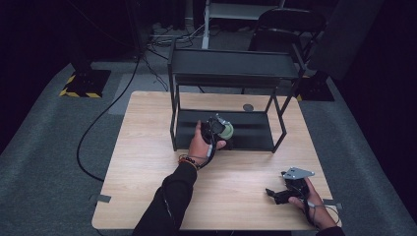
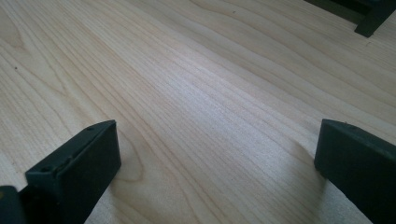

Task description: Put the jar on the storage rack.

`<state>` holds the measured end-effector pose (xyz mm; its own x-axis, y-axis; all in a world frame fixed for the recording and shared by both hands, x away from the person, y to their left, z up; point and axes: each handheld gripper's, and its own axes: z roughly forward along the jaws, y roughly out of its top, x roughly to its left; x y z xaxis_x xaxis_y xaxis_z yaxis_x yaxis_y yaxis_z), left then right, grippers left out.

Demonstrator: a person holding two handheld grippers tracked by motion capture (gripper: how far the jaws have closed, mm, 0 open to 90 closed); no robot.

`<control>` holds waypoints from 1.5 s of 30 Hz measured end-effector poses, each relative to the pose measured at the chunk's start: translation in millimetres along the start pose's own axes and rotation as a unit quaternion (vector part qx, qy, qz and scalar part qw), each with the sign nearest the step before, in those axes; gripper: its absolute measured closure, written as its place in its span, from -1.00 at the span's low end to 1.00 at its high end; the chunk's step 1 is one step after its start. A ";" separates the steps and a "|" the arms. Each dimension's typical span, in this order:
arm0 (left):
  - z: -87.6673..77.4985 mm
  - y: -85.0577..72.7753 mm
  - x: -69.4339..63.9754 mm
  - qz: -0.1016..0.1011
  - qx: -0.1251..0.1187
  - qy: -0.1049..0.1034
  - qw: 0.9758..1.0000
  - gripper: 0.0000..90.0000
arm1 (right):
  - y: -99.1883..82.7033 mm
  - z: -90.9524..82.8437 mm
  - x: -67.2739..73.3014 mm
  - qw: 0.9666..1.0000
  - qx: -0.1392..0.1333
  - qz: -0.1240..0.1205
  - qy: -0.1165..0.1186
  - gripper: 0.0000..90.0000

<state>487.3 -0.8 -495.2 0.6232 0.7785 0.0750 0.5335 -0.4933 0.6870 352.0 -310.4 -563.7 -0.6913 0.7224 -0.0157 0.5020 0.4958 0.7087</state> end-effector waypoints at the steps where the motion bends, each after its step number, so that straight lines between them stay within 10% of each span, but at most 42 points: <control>1: -1.3 -0.5 -0.4 0.004 0.000 0.000 1.000 -0.98 | 0.0 0.0 0.0 1.000 0.000 0.000 0.000 -0.99; 33: -51.0 -43.3 -37.9 0.127 0.003 0.002 0.992 -0.96 | 0.0 0.0 -0.1 1.000 0.000 0.000 0.000 -0.99; 45: -53.5 -67.8 -45.3 0.136 0.018 0.000 0.991 -0.96 | 0.0 0.0 -0.1 1.000 0.000 0.000 0.000 -0.99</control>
<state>392.3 18.1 -506.4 0.7467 0.6148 0.2540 0.3656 -0.6983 0.6153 352.1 -310.4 -563.7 -0.6913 0.7224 -0.0158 0.5020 0.4959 0.7086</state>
